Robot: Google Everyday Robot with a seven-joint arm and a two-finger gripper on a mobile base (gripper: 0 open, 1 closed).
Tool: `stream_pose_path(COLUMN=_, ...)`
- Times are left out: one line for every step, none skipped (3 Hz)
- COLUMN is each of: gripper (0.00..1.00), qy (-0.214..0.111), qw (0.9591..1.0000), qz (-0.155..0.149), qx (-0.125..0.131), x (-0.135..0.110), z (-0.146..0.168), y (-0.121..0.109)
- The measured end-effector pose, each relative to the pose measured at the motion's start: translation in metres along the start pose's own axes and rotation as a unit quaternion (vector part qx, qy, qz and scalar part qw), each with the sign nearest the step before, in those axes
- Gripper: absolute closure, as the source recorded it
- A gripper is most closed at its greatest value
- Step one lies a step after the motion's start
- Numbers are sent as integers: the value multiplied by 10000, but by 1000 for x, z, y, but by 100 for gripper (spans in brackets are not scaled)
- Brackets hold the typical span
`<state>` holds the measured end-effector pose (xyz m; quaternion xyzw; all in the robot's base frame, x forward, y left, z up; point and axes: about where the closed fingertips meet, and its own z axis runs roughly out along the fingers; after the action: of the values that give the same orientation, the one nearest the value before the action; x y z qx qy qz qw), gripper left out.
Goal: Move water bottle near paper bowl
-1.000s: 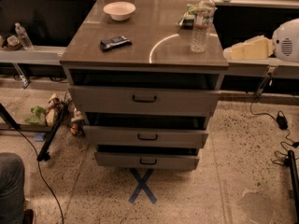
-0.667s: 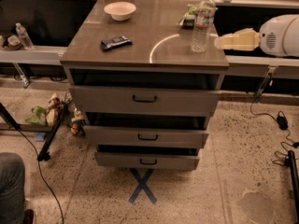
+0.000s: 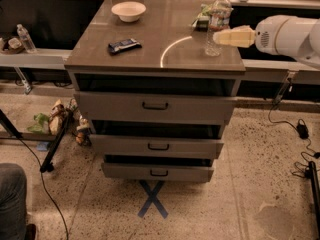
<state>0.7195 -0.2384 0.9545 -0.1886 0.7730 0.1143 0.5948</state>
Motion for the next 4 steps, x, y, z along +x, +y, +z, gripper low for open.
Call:
stream_pose_path(gripper=0, qy=-134, qw=9997, qz=196, qx=-3, x=6, z=32, y=-1)
stream_pose_path(gripper=3, qy=-372, qw=9986, qz=362, qx=53, x=3, z=67, y=-6)
stream_pose_path(gripper=25, qy=-486, qw=9980, qz=412, qx=20, x=-2, z=83, y=-9)
stream_pose_path(gripper=47, qy=-542, qw=9976, qz=429, qx=-95, x=-5, z=98, y=-5)
